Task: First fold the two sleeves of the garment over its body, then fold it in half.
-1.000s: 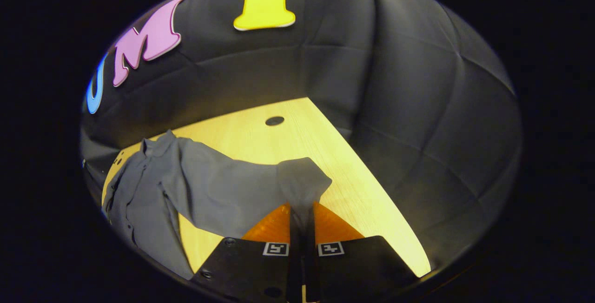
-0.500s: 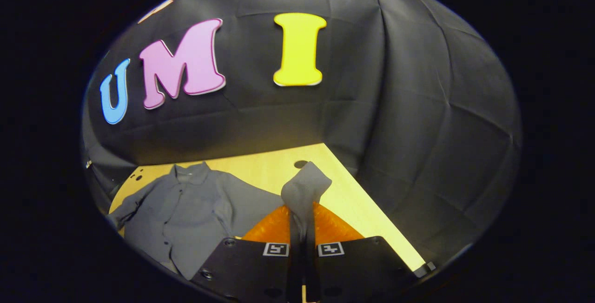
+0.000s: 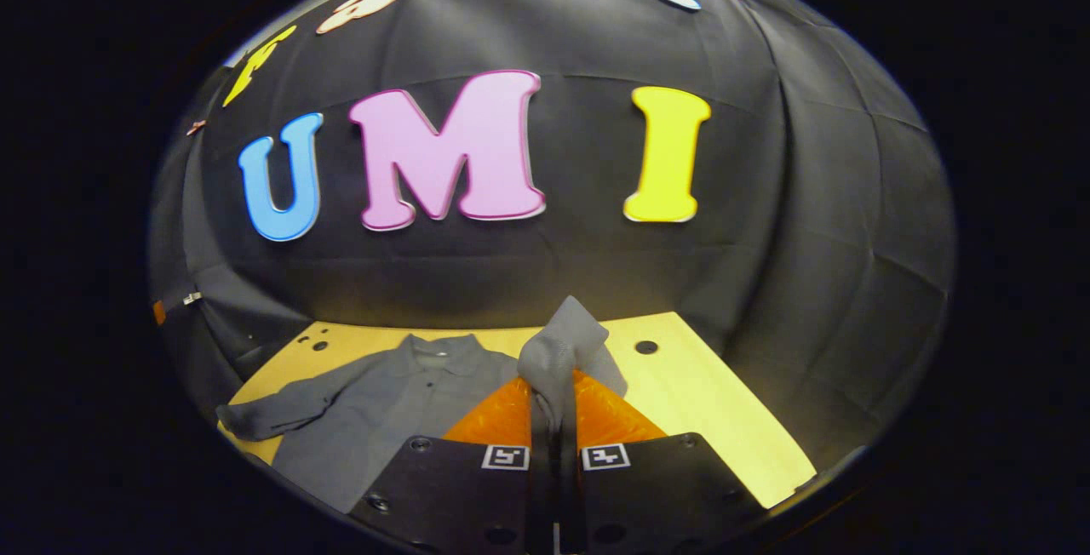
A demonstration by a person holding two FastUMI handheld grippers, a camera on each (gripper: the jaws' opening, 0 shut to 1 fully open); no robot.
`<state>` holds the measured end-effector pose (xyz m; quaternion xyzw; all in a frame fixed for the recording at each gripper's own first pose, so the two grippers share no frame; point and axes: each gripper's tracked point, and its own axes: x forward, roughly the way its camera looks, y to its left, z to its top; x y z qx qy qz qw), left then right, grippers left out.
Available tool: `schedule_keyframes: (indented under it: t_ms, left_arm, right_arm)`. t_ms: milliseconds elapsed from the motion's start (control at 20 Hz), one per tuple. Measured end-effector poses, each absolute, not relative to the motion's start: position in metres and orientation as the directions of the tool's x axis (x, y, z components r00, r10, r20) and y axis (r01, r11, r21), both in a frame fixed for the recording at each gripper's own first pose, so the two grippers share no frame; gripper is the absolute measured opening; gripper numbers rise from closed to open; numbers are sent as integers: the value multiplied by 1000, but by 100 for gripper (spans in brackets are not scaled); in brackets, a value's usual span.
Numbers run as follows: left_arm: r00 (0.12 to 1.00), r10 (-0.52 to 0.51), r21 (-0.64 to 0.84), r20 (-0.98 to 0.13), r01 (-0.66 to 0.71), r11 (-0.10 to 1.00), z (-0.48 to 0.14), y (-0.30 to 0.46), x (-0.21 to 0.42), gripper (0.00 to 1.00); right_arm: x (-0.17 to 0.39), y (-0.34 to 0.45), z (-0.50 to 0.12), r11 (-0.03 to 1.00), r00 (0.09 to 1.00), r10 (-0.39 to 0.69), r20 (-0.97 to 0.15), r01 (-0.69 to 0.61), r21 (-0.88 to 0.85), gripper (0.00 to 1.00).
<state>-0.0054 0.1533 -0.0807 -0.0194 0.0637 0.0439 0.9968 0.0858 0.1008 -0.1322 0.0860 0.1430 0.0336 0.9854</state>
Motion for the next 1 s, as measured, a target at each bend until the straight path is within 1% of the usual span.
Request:
schedule_keyframes:
  t_ms: [300,450,700,850,1000]
  left_arm:
    - [982,128,-52,-141,-136,989,-115,225,-17,97]
    - [978,144,-45,-150,-153,987,-133,254,-19,97]
    - [970,130,-23,-204,-137,990,-179,283,-21,96]
    - [960,135,-33,-244,-147,989,-206,297,-21,99]
    - [954,149,-33,-262,-163,986,-226,308,-18,97]
  right_arm:
    - [88,226,-118,965,934,246,-261,-209,162,7]
    - [79,279,-132,945,902,325,-285,-297,137,7]
    - [68,348,-179,911,832,408,-375,-399,107,8]
    - [64,376,-222,898,785,413,-461,-434,65,8]
    - [60,403,-260,884,738,417,-530,-466,46,8]
